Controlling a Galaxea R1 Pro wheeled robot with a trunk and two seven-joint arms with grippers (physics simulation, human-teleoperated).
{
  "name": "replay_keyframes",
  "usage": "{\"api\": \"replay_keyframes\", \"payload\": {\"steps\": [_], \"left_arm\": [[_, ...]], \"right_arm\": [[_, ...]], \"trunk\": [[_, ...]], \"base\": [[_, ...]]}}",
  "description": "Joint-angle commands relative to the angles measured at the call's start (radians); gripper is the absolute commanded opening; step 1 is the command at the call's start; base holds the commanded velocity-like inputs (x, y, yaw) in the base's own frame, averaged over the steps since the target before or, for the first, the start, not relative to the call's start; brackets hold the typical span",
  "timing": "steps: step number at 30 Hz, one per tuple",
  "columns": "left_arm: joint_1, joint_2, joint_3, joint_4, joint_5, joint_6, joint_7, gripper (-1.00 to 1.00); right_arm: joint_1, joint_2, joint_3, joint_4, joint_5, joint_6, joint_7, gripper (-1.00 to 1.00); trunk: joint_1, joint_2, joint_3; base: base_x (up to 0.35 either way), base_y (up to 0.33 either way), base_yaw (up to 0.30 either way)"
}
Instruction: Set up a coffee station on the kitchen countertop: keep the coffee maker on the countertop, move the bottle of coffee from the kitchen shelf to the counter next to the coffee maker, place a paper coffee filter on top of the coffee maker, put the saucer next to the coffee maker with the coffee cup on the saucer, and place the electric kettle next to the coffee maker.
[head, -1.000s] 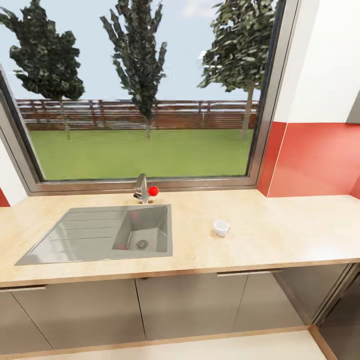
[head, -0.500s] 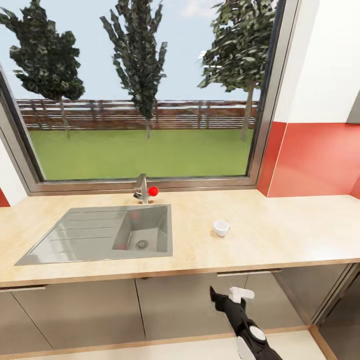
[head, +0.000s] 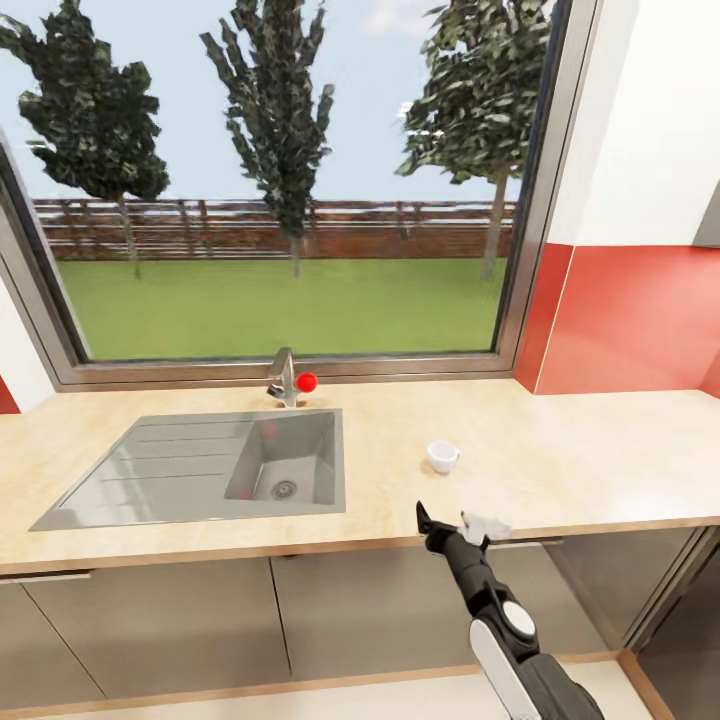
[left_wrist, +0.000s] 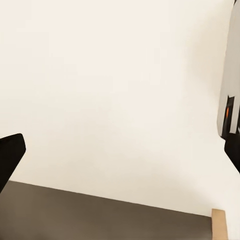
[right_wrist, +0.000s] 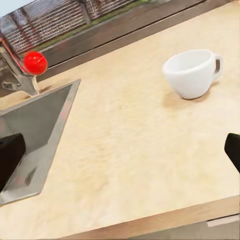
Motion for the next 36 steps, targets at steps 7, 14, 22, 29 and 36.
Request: {"api": "replay_keyframes", "payload": {"steps": [7, 14, 22, 29, 36], "left_arm": [[-0.001, -0.002, 0.01, -0.001, -0.01, 0.004, 0.004, 1.0], [-0.001, -0.007, 0.004, 0.003, -0.01, 0.007, 0.005, 1.0], [-0.001, -0.009, 0.014, 0.001, -0.008, 0.126, 0.009, 1.0], [-0.001, -0.011, 0.016, 0.001, -0.008, 0.125, 0.009, 1.0], [-0.001, -0.012, 0.015, 0.001, -0.008, 0.123, 0.009, 1.0]], "right_arm": [[-0.013, -0.001, -0.001, -0.099, -0.01, 0.042, -0.022, 1.0], [-0.323, -0.001, -0.059, -0.092, -0.007, 0.4, -0.233, 1.0], [-0.426, -0.001, -0.061, 0.021, -0.01, 0.633, -0.303, 1.0], [-0.426, -0.001, -0.06, 0.028, -0.009, 0.633, -0.303, 1.0], [-0.426, -0.001, -0.059, 0.033, -0.005, 0.632, -0.303, 1.0]], "trunk": [[0.001, -0.002, -0.002], [0.001, -0.002, -0.002], [0.001, -0.002, -0.002], [0.001, -0.002, -0.002], [0.001, -0.002, -0.002]], "base": [[0.0, 0.0, 0.0], [0.0, 0.0, 0.0], [0.221, -0.093, 0.0], [0.166, -0.287, 0.0], [0.13, -0.3, 0.0]]}}
